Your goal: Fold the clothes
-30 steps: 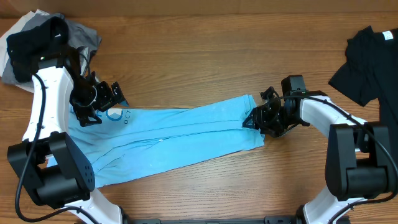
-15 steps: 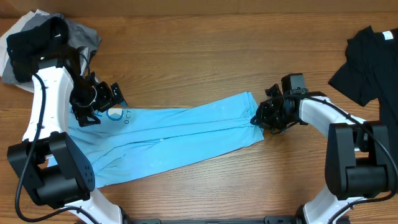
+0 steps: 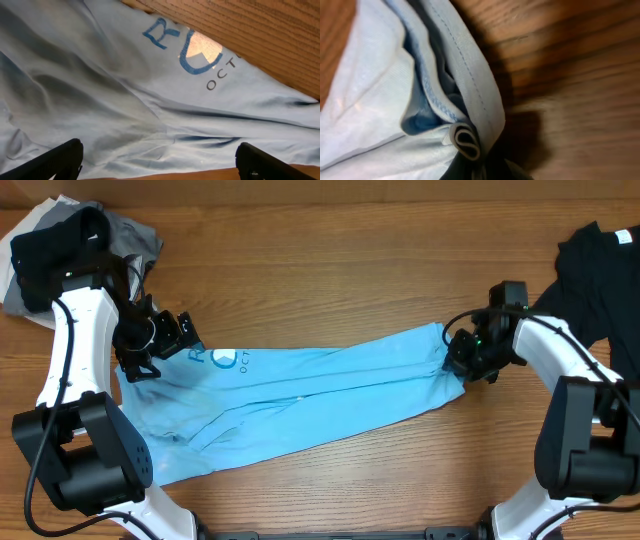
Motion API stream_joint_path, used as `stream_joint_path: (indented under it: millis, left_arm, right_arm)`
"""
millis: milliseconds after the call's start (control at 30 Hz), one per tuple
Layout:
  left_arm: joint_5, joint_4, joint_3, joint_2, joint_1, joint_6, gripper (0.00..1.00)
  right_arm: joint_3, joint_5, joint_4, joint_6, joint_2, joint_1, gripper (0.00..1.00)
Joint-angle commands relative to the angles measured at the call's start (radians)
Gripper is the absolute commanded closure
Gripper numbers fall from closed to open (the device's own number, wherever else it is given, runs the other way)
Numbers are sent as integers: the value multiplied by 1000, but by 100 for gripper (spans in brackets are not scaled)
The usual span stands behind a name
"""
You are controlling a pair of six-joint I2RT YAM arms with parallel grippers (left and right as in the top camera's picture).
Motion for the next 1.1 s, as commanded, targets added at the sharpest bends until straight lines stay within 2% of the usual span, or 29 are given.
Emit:
stream_joint_path:
  millis: [0, 167, 300, 633, 1067]
  left_arm:
    - [-6, 14, -26, -26, -4, 23, 0]
    - [-5, 29, -41, -26, -4, 12, 0]
    - [-2, 31, -41, -26, -4, 11, 0]
    - [-2, 24, -41, -26, -4, 11, 0]
    - [-2, 23, -41, -26, -4, 11, 0]
  right_arm:
    - [61, 119, -36, 42, -99, 9, 96]
    - [66, 285, -96, 88, -208, 64, 96]
    - [65, 327, -106, 88, -237, 171, 96]
    - [60, 338, -78, 140, -233, 404, 96]
    - [-2, 286, -43, 188, -199, 510, 96]
